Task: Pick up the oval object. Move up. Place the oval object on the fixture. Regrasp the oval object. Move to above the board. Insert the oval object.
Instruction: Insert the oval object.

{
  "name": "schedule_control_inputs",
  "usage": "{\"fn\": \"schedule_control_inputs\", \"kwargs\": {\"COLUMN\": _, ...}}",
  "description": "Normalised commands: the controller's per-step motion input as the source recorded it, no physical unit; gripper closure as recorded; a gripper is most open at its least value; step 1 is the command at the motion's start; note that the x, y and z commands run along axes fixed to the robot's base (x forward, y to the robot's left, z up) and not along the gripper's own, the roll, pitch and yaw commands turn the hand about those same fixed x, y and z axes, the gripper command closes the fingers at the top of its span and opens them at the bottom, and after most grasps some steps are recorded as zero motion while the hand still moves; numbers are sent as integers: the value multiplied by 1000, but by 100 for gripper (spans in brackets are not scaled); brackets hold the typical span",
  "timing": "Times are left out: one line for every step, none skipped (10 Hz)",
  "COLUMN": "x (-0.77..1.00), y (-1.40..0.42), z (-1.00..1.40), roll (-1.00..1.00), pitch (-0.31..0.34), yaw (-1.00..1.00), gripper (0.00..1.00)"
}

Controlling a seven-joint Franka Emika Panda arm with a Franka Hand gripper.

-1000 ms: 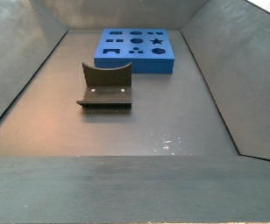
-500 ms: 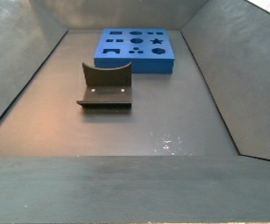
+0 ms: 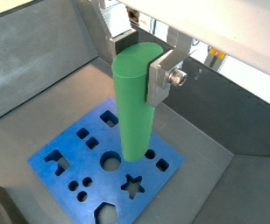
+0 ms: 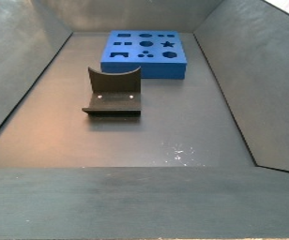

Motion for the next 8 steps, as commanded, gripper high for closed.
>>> {"fn": "schedule_control_inputs", "kwargs": {"x": -23, "y": 0, "z": 0, "roll": 0, "pitch": 0, "yaw": 0, "gripper": 100}}
{"fn": "schedule_control_inputs", "kwargs": {"x": 77, "y": -229, "z": -20, "roll": 0, "pitch": 0, "yaw": -206, "gripper": 100}}
{"fn": "schedule_control_inputs", "kwargs": {"x": 397, "y": -220, "z": -143, "roll": 0, "pitch": 0, "yaw": -583, "gripper": 100}}
{"fn": "schedule_control_inputs", "kwargs": {"x": 300, "y": -160, "z": -177, "roll": 0, "pitch": 0, "yaw": -709, "gripper": 100}}
{"fn": "schedule_control_inputs", "kwargs": {"x": 263, "y": -123, "z": -166, "roll": 0, "pitch": 0, "yaw": -760, "gripper": 100}}
{"fn": "schedule_control_inputs", "kwargs": {"x": 254, "y": -34, "z": -151, "roll": -20, "pitch": -20, "yaw": -794, "gripper": 100}}
{"fn": "schedule_control_inputs", "kwargs": {"x": 560, "y": 23, "z": -143, "roll": -99, "pitch": -90, "yaw": -566, "gripper": 100}}
{"fn": "schedule_control_inputs", "kwargs": {"x": 231, "y": 54, "z": -183, "roll": -89, "pitch": -124, "yaw": -846, "gripper": 100}}
